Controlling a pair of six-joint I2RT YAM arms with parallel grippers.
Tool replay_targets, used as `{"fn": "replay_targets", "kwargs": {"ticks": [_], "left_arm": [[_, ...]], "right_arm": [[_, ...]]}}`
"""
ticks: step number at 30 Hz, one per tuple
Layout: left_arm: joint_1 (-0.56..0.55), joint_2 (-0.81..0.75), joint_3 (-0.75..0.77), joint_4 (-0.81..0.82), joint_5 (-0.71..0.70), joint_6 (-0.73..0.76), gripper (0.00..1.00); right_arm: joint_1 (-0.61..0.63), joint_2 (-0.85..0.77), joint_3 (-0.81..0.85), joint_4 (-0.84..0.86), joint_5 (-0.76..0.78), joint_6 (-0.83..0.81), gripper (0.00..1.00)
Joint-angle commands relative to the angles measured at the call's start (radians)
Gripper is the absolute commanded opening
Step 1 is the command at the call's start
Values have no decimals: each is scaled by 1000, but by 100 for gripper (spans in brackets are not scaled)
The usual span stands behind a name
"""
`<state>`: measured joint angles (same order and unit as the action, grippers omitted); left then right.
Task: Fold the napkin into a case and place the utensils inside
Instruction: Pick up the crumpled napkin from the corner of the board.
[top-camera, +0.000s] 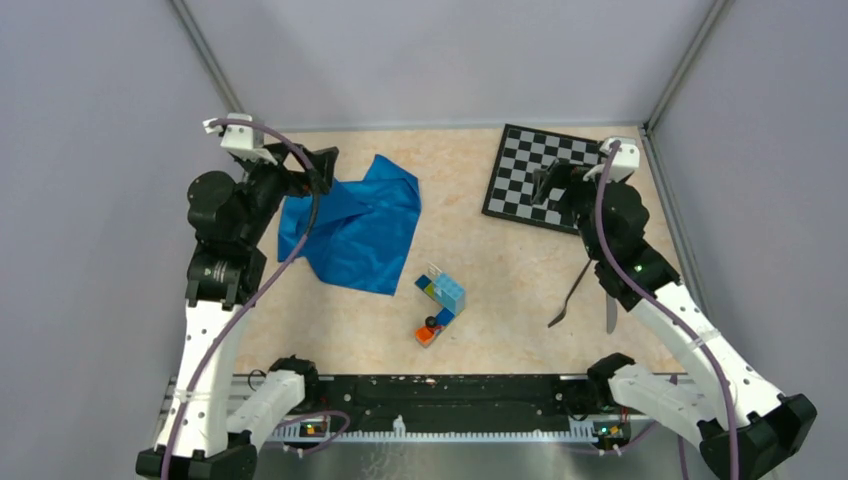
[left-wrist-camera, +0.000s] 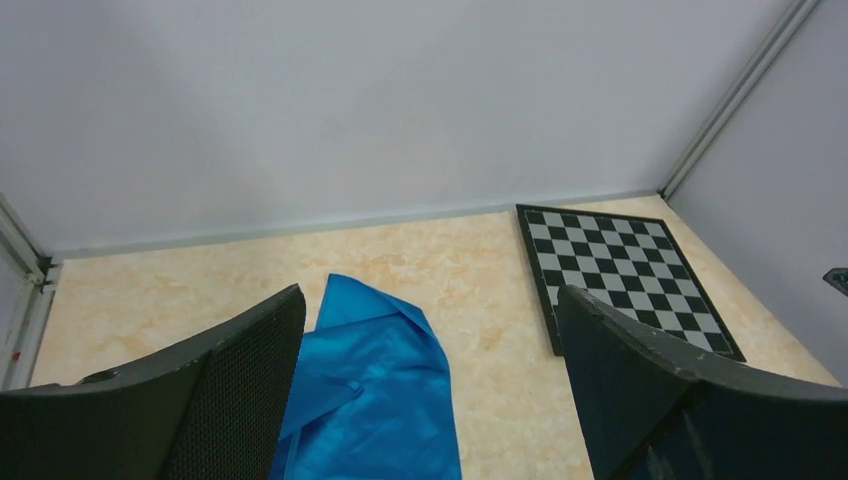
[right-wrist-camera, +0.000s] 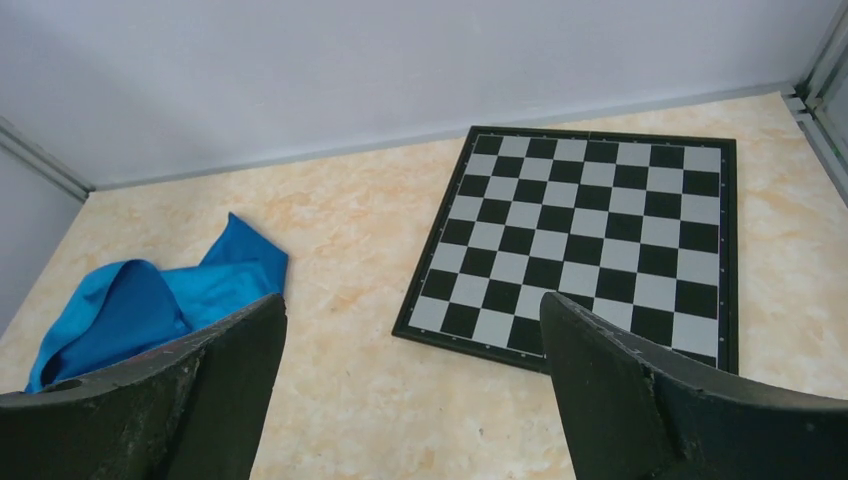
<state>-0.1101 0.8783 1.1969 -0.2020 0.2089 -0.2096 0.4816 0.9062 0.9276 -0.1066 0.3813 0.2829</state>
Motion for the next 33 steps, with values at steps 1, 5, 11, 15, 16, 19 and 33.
{"fn": "replay_targets", "kwargs": {"ticks": [1,5,11,15,16,19,33], "left_arm": [[0,56,-13,45,53,10,98],[-5,117,-7,71,60,24,98],[-26,184,-25,106,48,40,98],[-37,214,-61,112,-40,38,98],[-37,228,-70,109,-72,31,98],[-37,282,-95,102,-128,14,98],[14,788,49,-35,20,-136,98]], "right_arm": [[3,24,-14,98,-1,-4,95],[5,63,-40,223,-108,20,95],[4,195,-58,390,-189,154,96],[4,343,18,426,-290,161,96],[5,385,41,432,-299,168,95],[4,514,96,511,-360,174,95],[9,1259,609,521,-602,332,73]]}}
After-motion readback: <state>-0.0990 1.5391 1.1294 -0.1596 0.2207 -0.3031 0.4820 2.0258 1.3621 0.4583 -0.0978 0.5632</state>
